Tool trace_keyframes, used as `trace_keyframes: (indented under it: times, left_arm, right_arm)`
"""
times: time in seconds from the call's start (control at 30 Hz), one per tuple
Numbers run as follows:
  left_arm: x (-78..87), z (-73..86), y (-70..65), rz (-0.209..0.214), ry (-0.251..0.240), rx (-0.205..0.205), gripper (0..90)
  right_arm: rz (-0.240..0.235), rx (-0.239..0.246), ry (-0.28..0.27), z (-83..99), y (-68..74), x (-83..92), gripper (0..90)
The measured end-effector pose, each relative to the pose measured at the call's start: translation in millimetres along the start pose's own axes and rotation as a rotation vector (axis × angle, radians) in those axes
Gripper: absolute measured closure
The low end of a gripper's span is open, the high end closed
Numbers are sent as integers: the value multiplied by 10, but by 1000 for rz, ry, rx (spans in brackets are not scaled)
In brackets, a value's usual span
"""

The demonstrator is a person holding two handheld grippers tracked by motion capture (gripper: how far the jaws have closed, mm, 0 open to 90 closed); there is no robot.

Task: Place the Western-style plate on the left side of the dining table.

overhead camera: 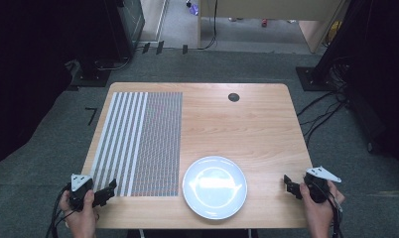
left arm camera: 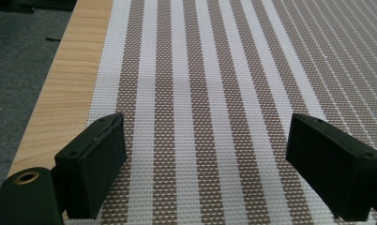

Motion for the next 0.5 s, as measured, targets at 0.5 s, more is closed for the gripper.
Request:
trace_keyframes:
  times: [0.5]
  left_arm:
    - [21,-423,-425,54,-68,11,116]
  right_arm:
    - [10,19,3,3,22,-5,132]
Point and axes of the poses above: each handheld gripper's, and its own axes: x roughly backward along the jaws, z roughly out of its underside, y roughly to its left, the point moved 2 cm from there along -x, roughly forward along the jaws, and after that the axes turned 5 degrees about z, right-handed, at the moved point
